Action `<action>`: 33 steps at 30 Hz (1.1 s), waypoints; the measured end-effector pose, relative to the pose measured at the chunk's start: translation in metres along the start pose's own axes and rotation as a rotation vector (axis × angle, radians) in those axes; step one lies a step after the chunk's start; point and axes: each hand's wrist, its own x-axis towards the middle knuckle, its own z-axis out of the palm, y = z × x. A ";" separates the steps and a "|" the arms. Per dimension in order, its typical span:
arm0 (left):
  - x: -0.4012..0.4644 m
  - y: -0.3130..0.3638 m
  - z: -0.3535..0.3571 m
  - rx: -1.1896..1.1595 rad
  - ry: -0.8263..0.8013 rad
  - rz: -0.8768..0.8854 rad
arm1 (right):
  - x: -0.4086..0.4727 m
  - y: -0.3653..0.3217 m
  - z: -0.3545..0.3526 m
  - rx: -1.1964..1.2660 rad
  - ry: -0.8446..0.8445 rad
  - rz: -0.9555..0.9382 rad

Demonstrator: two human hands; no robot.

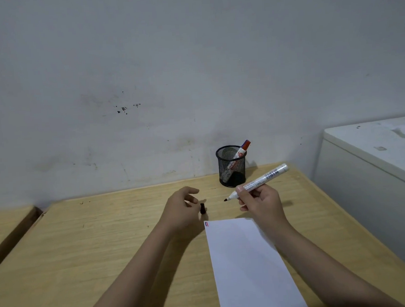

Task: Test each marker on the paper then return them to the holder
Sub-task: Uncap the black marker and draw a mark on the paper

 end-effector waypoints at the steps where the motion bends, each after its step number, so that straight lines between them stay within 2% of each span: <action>1: -0.007 0.001 -0.001 -0.036 0.022 0.016 | 0.000 0.001 0.002 0.001 0.005 0.007; 3: -0.021 0.000 -0.004 -0.064 -0.005 0.054 | 0.000 0.003 0.009 0.012 0.029 0.027; 6: -0.035 -0.009 -0.005 0.021 -0.113 0.057 | -0.001 0.004 0.019 0.000 0.069 0.050; 9: -0.039 -0.019 -0.004 0.105 -0.117 0.037 | -0.004 0.004 0.031 -0.007 0.087 0.078; 13: -0.040 -0.028 -0.005 0.260 -0.137 0.110 | -0.008 0.014 0.044 -0.014 0.040 0.149; 17: -0.041 -0.030 -0.005 0.313 -0.121 0.143 | -0.011 0.029 0.046 -0.028 -0.030 0.190; 22: -0.041 -0.034 -0.006 0.302 -0.123 0.162 | -0.015 0.041 0.038 -0.101 -0.077 0.155; 27: -0.041 -0.036 -0.007 0.295 -0.132 0.170 | -0.013 0.043 0.040 -0.141 -0.049 0.161; 33: -0.042 -0.038 -0.006 0.308 -0.117 0.169 | -0.015 0.041 0.039 -0.278 -0.048 0.079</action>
